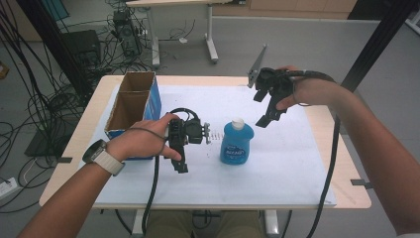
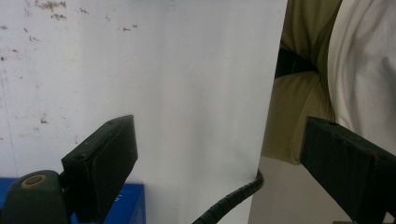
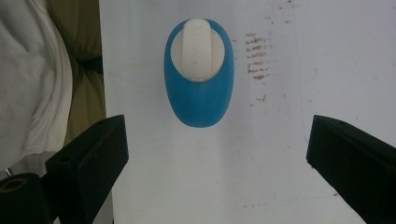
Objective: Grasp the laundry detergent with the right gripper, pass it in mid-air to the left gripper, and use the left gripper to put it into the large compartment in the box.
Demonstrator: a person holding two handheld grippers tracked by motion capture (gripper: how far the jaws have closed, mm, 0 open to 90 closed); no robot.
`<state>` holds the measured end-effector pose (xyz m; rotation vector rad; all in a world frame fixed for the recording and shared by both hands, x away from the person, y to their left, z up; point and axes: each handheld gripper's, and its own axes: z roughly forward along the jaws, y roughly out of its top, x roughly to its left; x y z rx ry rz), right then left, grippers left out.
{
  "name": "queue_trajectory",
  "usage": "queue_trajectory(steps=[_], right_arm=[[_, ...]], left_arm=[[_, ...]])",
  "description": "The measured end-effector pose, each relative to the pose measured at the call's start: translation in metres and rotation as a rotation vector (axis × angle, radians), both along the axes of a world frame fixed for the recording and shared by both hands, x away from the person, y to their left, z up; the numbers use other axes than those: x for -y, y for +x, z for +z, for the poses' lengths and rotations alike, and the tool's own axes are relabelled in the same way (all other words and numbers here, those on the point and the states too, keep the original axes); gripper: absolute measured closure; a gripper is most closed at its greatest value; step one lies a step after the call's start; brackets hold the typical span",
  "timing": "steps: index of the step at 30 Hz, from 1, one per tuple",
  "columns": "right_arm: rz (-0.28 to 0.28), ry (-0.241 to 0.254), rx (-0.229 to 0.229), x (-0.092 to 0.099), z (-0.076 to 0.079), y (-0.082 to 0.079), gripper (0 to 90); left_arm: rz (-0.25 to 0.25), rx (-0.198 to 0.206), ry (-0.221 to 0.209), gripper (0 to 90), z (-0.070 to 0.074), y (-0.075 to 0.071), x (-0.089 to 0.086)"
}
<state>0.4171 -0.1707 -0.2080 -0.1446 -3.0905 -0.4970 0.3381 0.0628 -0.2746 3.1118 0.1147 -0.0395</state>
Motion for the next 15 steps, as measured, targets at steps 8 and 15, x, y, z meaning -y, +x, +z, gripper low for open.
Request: queue_trajectory(steps=[8, 15], right_arm=[[-0.003, 0.021, -0.005, 0.005, -0.009, -0.004, 5.1], [0.003, 0.041, -0.004, 0.006, -0.018, -0.007, 5.1]], left_arm=[[0.007, 0.003, -0.009, 11.7, -0.002, 0.001, 0.000], [0.004, 0.000, -0.010, 11.7, -0.004, 0.002, 0.001]])
